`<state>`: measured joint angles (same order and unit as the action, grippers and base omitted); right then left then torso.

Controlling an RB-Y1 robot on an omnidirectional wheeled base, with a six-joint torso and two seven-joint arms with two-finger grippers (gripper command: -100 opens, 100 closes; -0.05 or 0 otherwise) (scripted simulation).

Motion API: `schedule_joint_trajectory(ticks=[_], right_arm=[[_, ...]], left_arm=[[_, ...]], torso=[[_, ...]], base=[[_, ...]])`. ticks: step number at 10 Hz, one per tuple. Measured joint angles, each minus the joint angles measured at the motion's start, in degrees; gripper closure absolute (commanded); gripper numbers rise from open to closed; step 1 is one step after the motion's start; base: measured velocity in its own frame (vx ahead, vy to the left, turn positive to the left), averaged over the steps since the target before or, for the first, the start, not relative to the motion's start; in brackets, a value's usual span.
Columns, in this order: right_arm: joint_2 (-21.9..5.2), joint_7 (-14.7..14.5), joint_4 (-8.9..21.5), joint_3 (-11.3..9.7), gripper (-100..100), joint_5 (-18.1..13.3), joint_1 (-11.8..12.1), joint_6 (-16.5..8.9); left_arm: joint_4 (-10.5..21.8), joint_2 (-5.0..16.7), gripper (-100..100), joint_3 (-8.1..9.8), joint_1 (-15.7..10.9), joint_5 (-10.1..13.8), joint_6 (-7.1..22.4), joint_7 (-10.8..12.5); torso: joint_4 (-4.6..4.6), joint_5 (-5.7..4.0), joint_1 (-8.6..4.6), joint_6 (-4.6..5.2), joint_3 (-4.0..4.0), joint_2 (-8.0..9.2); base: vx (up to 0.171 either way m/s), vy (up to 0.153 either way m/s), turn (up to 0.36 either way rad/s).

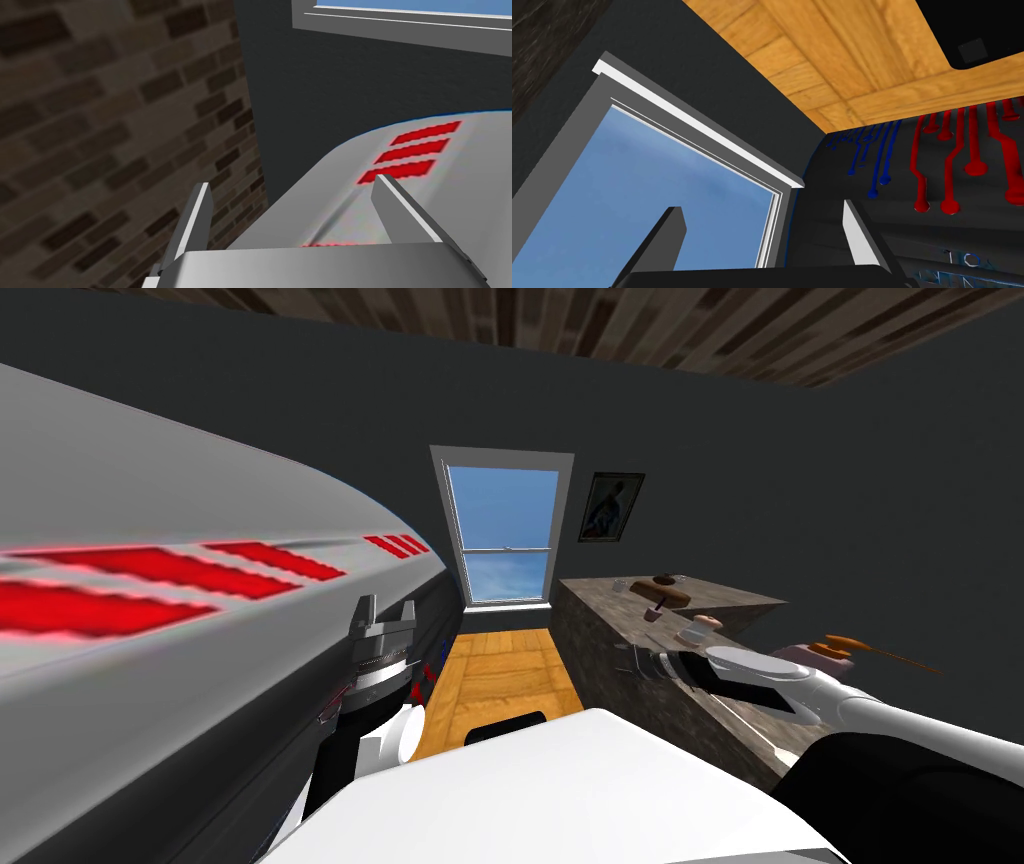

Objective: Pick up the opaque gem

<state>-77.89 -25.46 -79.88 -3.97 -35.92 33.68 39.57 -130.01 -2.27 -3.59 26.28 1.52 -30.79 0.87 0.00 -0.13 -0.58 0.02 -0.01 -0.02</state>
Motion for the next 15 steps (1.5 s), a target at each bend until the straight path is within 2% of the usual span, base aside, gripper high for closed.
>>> schedule_joint_trajectory(ticks=[3, 4, 7, 10, 11, 12, 13, 14, 15], right_arm=[[-2.9, -1.1, 4.4, -0.8, -100, -1.8, 0.1, 0.3], [-3.8, -1.6, 6.9, -1.8, -100, -2.8, -0.7, 0.6], [-7.2, -1.9, 8.8, -2.5, -100, -4.7, 1.5, -1.6], [-8.8, -2.3, 12.1, -3.6, -100, -6.2, 2.1, -2.3], [-9.2, -2.6, 12.5, -3.6, -100, -6.4, 3.4, -2.9], [-9.3, -2.4, 13.4, -4.7, -100, -7.2, 2.5, -3.3], [-9.3, -2.3, 13.6, -4.9, 0, -7.3, 2.4, -3.3], [-9.3, -2.3, 13.6, -4.9, -100, -7.3, 2.4, -3.3], [-9.4, -2.3, 12.4, -4.9, -100, -7.5, 2.8, -3.9]], left_arm=[[0.0, 0.0, 0, 0.0, 0.0, 0.0, 0.0, 0.0], [0.0, 0.0, 0, 0.01, 0.0, 0.0, 0.0, 0.0], [0.0, 0.0, 0, 0.01, 0.0, 0.0, 0.0, 0.0], [0.0, 0.0, 0, 0.01, 0.0, 0.0, 0.0, 0.0], [0.0, 0.0, 0, 0.01, 0.0, 0.0, 0.0, 0.0], [0.0, 0.0, 0, 0.01, 0.0, 0.0, 0.0, 0.0], [0.0, 0.0, 0, 0.0, 0.0, 0.0, 0.0, 0.0], [0.0, 0.0, 0, -0.01, 0.0, 0.0, 0.0, 0.0], [0.0, 0.0, 0, 0.0, 0.0, 0.0, 0.0, 0.0]], torso=[[0.0, 0.0, -0.05, 0.01, -0.01, -0.03], [-0.01, -0.05, -0.2, 0.02, -0.03, -0.06], [0.05, -0.08, -0.27, 0.05, 0.11, 0.19], [0.03, -0.1, -0.24, 0.05, 0.06, 0.1], [0.04, -0.09, -0.27, 0.07, 0.1, 0.17], [0.05, -0.1, -0.23, 0.06, 0.1, 0.17], [0.03, -0.03, 0.14, 0.04, 0.07, 0.1], [0.02, 0.05, 0.41, 0.04, 0.04, 0.05], [-0.01, 0.07, 0.46, 0.08, -0.04, -0.09]], base=[[0.019, -0.15, 0.095], [-0.004, -0.205, 0.096], [-0.032, -0.208, 0.069], [-0.024, -0.206, 0.019], [-0.038, -0.194, -0.018], [-0.014, -0.081, 0.006], [-0.003, -0.017, 0.002], [0.049, -0.029, -0.144], [0.09, -0.038, -0.167]])
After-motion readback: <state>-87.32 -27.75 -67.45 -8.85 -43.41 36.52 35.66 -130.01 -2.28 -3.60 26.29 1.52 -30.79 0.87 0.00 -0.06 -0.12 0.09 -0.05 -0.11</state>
